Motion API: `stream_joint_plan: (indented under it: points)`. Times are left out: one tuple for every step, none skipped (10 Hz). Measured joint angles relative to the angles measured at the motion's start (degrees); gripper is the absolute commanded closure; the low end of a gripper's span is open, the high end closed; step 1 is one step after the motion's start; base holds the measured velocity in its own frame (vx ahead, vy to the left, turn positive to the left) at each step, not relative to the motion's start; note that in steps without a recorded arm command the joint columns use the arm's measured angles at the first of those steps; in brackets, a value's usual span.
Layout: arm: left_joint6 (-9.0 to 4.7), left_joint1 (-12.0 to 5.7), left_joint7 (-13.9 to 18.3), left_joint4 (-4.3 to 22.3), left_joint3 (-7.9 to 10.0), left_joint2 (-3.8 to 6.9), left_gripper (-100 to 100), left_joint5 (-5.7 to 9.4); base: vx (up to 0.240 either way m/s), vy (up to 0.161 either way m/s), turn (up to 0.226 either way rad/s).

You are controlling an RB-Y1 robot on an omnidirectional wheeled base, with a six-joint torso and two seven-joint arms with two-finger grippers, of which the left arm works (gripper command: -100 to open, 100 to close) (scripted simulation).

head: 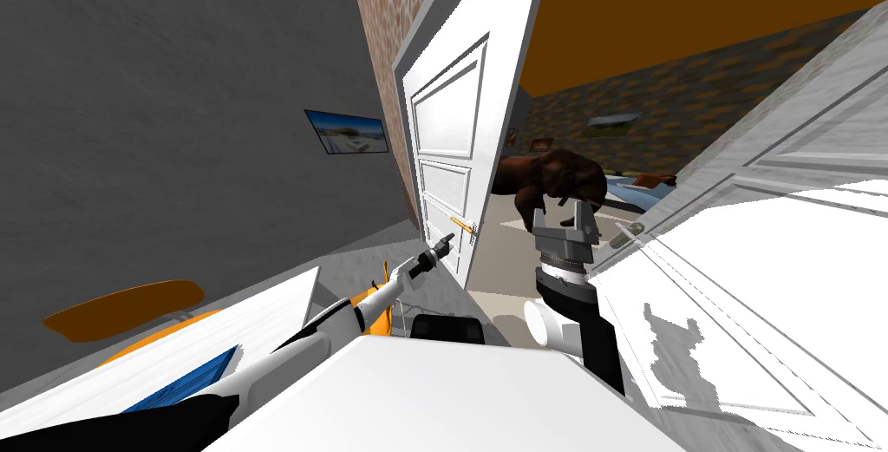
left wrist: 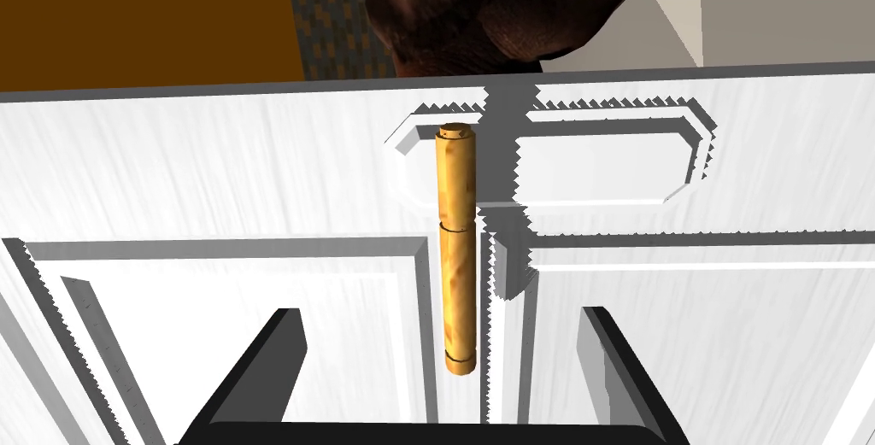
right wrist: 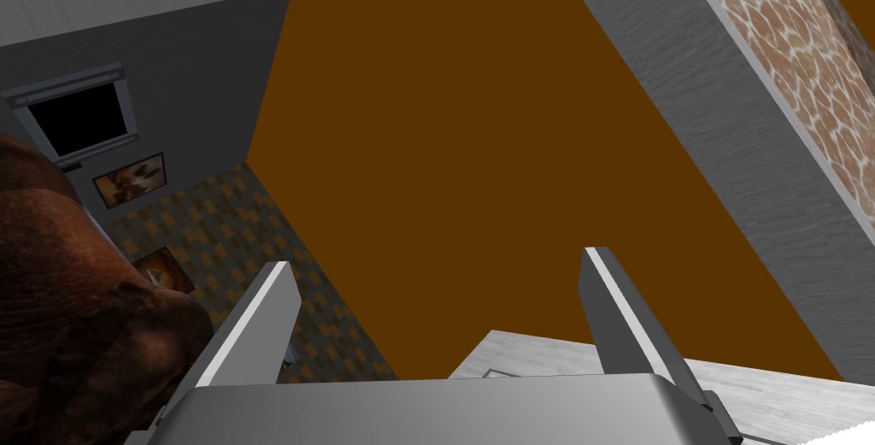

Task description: Push the door open

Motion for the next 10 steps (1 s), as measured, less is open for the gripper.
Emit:
stream_joint_plan:
  points:
    - [-0.05,-0.01,0.1,0.0,-0.04,0.07,-100,0.0,0.0,0.0,0.0]
    - [-0.08,-0.01,0.1,0.0,-0.06,0.1,-100,-0.01,-0.007,0.003,-0.023]
    - [-0.08,-0.01,0.1,0.0,-0.07,0.12,-100,-0.01,-0.008,0.004,-0.027]
    - [-0.08,-0.01,0.1,0.0,-0.07,0.12,-100,-0.01,-0.006,0.003,-0.021]
    - [-0.08,-0.01,0.1,0.0,-0.08,0.12,-100,-0.01,0.0,0.0,0.0]
    - [-0.08,-0.01,0.1,0.0,-0.08,0.12,-100,-0.01,0.019,-0.007,0.053]
    - [-0.08,-0.01,0.1,0.0,-0.08,0.12,-100,-0.01,0.0,0.0,0.0]
    - [-0.08,-0.01,0.1,0.0,-0.07,0.12,-100,-0.01,-0.004,0.002,-0.012]
    - [-0.08,-0.01,0.1,0.0,-0.07,0.12,-100,-0.01,0.0,0.0,0.0]
    - [-0.08,-0.01,0.1,0.0,-0.08,0.12,-100,-0.01,0.019,-0.007,0.049]
